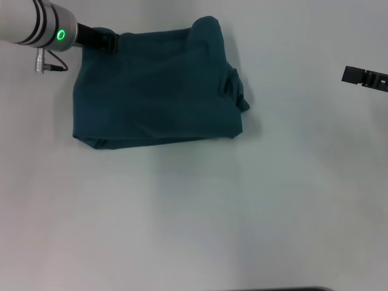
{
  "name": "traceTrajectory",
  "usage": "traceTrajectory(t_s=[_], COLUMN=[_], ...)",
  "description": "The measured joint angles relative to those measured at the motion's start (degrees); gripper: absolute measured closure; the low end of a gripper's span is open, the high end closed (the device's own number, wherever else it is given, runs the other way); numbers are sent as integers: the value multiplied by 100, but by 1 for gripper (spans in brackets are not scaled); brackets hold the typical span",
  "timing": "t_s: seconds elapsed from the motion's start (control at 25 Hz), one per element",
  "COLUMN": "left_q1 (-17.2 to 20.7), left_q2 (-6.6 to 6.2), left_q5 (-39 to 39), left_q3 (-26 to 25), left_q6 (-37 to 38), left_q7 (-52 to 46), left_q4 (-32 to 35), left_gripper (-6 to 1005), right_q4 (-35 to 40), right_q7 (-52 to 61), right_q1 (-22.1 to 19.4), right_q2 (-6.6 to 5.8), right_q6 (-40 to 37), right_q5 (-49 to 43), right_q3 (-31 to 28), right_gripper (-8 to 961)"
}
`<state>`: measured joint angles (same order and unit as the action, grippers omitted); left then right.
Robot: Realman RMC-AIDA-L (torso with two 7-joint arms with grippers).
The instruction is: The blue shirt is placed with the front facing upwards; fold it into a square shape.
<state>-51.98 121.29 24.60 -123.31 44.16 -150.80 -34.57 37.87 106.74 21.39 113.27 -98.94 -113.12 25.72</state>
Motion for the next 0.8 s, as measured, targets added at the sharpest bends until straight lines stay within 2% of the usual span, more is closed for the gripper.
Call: traceTrajectory(t_s=[0.16,0.4,0.8], left_q1=[4,177,250], left_q2=[0,21,7], left_q5=[0,61,12], left_q3=[0,-76,-79], left_q6=[-2,-4,-86], left_q7=[1,-46,-207], left_q4=[-4,-315,-365], left_gripper=[996,1000,999], right_q4=[1,1,-8], right_q7=[2,1,32], right_q1=[3,4,24], right_q2=[-8,-14,-16], right_q6=[2,15,21], right_q5=[0,0,0], right_q3=[2,11,15], right_gripper=[338,338,337])
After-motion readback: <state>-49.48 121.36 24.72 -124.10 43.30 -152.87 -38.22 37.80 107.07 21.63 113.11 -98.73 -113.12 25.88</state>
